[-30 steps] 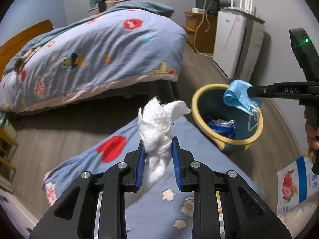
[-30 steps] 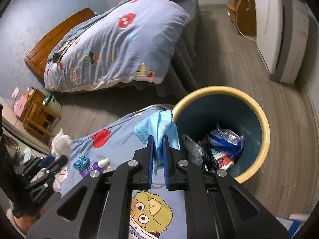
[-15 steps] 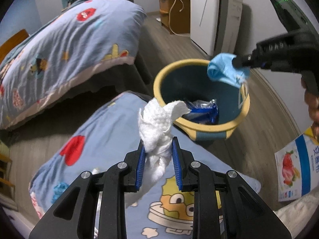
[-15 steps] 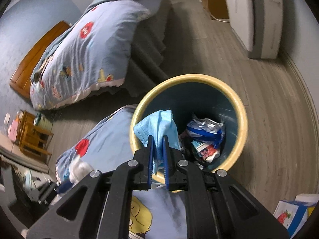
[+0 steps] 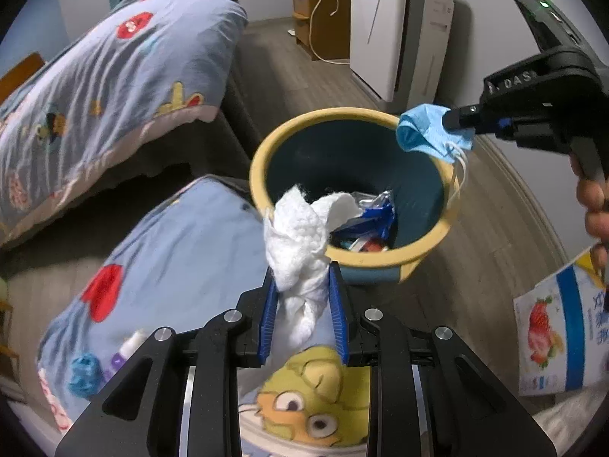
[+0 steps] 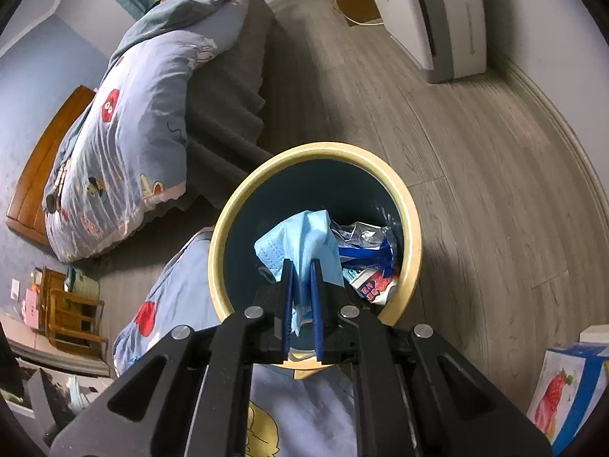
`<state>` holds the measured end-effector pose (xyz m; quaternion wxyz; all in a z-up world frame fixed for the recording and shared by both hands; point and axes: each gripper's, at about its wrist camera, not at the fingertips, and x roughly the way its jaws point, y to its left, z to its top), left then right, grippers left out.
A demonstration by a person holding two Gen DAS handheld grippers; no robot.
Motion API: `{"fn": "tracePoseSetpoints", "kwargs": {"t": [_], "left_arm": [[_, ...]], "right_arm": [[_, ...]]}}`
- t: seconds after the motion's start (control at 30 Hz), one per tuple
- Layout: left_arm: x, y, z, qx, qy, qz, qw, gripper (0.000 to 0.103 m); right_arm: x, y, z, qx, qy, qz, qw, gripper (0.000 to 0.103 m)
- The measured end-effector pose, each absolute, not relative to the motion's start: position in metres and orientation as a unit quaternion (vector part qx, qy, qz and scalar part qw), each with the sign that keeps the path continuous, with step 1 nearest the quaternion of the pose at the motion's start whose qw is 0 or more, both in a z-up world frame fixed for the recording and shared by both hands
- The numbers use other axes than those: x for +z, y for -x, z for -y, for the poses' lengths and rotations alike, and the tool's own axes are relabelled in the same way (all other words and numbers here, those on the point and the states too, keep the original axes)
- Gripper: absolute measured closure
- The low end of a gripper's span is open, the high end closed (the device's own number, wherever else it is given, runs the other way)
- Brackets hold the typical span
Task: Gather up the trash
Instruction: 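Carry tissue and mask over the bin and open both tools to drop them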
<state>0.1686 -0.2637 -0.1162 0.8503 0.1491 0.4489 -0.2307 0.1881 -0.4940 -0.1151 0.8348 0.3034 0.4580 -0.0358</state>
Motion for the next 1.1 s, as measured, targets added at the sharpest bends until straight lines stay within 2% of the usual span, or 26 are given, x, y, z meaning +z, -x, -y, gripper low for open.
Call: {"fn": "tracePoseSetpoints", "kwargs": {"t": [0.37, 0.57, 0.77, 0.8, 0.97, 1.1], "left_arm": [[-0.128, -0.199, 0.305, -0.229, -0.164, -0.444, 0.851, 0.076], [-0.128, -0.218, 0.311, -0.227, -0.154, -0.439, 0.856, 0.076], [-0.138, -0.228, 0.317, -0.227, -0.15, -0.443, 0.854, 0.076], [-0.139, -0.229, 0.317, -0.227, -0.149, -0.443, 0.854, 0.073], [-0.139, -0.229, 0.318, -0.23, -0.154, -0.43, 0.859, 0.056], [-0.137, -0.225, 0.316, -0.231, -0.156, -0.426, 0.861, 0.051]], "right_arm": [[-0.121, -0.192, 0.495, -0.037, -0.298, -0.449, 0.842, 0.095], [-0.119, -0.198, 0.496, -0.043, -0.259, -0.432, 0.863, 0.095], [-0.122, -0.204, 0.497, -0.034, -0.268, -0.431, 0.861, 0.095], [-0.122, -0.204, 0.497, -0.034, -0.269, -0.431, 0.861, 0.095], [-0.121, -0.207, 0.492, -0.029, -0.265, -0.43, 0.863, 0.088], [-0.12, -0.207, 0.49, -0.032, -0.261, -0.429, 0.864, 0.069]]}}
